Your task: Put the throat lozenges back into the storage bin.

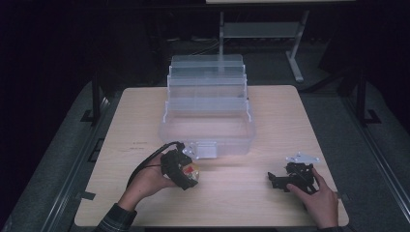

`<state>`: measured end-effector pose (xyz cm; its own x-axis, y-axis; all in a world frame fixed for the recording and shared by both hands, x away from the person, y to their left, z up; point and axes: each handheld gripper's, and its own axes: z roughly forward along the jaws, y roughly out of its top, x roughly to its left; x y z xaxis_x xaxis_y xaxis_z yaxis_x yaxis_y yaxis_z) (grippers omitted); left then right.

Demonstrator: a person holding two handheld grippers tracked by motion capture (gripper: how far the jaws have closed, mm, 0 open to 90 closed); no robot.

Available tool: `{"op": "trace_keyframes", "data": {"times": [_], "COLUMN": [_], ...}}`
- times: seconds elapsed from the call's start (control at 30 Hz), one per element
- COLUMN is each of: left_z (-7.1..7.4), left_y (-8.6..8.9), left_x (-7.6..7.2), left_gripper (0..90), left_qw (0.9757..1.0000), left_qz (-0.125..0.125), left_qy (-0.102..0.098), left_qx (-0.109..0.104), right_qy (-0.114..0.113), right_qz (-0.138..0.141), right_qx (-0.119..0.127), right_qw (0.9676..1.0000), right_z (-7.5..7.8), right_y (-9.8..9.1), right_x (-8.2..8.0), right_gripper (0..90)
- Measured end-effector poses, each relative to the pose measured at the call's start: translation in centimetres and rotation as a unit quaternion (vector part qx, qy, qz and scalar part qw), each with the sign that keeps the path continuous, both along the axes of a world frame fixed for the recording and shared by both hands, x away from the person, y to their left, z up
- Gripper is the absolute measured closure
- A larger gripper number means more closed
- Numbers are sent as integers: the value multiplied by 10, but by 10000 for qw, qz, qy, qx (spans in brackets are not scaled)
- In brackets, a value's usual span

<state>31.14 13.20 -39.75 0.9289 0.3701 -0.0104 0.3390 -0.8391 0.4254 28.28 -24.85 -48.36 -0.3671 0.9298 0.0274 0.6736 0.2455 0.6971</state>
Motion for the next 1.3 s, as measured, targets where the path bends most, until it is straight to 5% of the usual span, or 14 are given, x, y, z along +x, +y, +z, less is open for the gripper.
{"op": "trace_keyframes", "data": {"times": [1.3], "left_z": [46], "left_y": [16], "left_x": [17], "left_gripper": [196], "left_qw": [9994], "left_qz": [146], "left_qy": [-188], "left_qx": [-246], "right_qy": [11], "right_qz": [-4], "right_qx": [13], "right_qw": [10000], "right_z": [0], "right_y": [0], "right_x": [0], "right_gripper": [0]}}
